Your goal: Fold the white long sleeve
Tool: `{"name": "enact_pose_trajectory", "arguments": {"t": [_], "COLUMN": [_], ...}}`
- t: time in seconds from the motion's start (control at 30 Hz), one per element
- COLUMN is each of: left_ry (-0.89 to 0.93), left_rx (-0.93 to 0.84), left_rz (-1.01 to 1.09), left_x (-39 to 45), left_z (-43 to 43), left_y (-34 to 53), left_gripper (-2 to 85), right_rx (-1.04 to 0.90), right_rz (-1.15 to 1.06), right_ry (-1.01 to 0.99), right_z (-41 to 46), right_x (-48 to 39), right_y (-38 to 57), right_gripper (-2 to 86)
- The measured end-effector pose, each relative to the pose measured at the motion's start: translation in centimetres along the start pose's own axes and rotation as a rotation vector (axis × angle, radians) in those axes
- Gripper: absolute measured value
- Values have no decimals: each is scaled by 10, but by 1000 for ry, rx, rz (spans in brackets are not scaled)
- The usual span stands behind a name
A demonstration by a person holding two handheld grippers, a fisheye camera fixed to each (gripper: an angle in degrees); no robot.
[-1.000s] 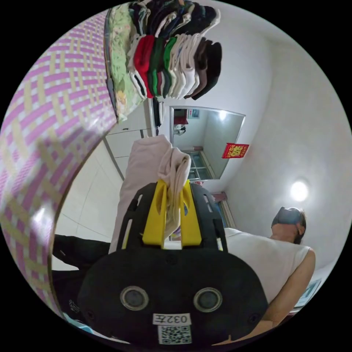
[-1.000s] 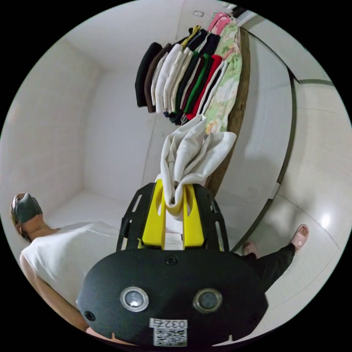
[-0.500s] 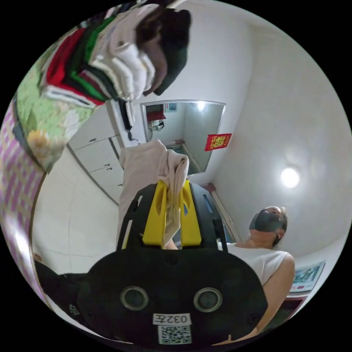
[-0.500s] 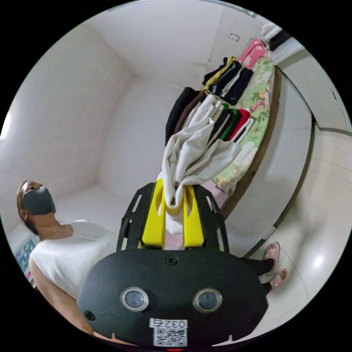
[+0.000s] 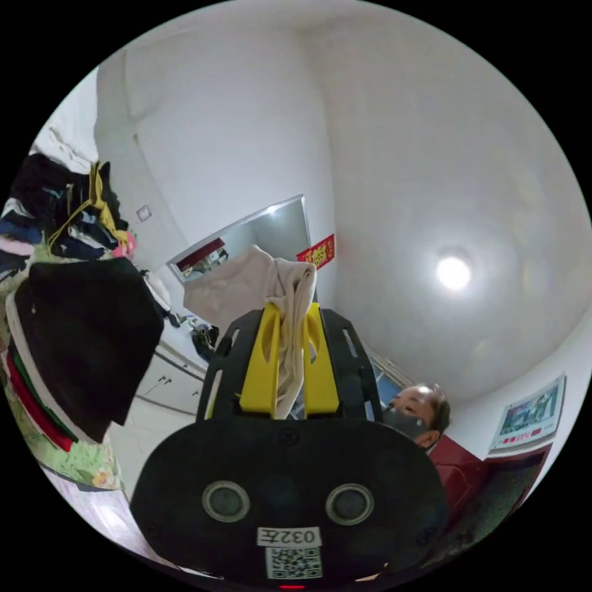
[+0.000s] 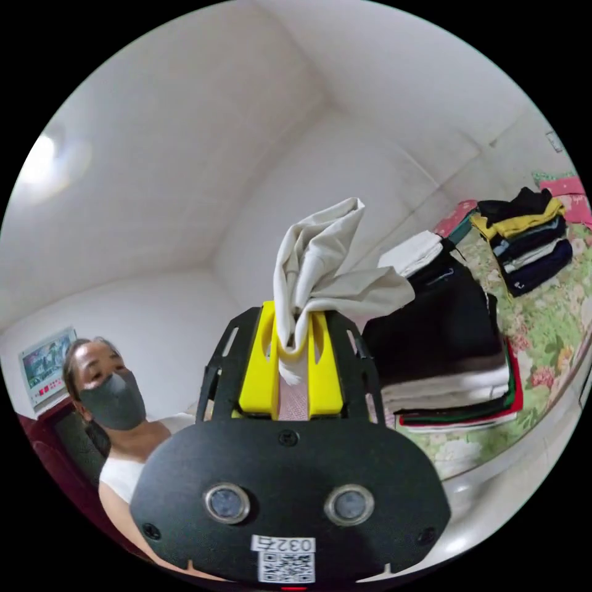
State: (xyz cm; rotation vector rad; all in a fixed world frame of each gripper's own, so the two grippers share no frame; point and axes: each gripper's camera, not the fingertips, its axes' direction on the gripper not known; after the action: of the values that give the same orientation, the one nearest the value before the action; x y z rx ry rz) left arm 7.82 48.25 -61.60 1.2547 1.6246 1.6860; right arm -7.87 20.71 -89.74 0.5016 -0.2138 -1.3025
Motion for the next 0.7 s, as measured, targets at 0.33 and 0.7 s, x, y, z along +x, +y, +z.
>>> {"name": "enact_pose_trajectory", "arguments": {"t": [0.33, 0.7], "left_ry": [-265, -103], "left_rx": [157, 212], "left_rz": [-566, -441], "left_x": [-283, -234], "left_z": [-133, -140], "left_y": [-84, -137], "left_gripper": [12, 10], "right_rx": [-3, -62], "right_rz": [541, 418], "right_ry": [105, -112], "right_z": [2, 9], "right_x": [281, 313], "right_y": [-20, -71], "right_gripper": [70, 66]}}
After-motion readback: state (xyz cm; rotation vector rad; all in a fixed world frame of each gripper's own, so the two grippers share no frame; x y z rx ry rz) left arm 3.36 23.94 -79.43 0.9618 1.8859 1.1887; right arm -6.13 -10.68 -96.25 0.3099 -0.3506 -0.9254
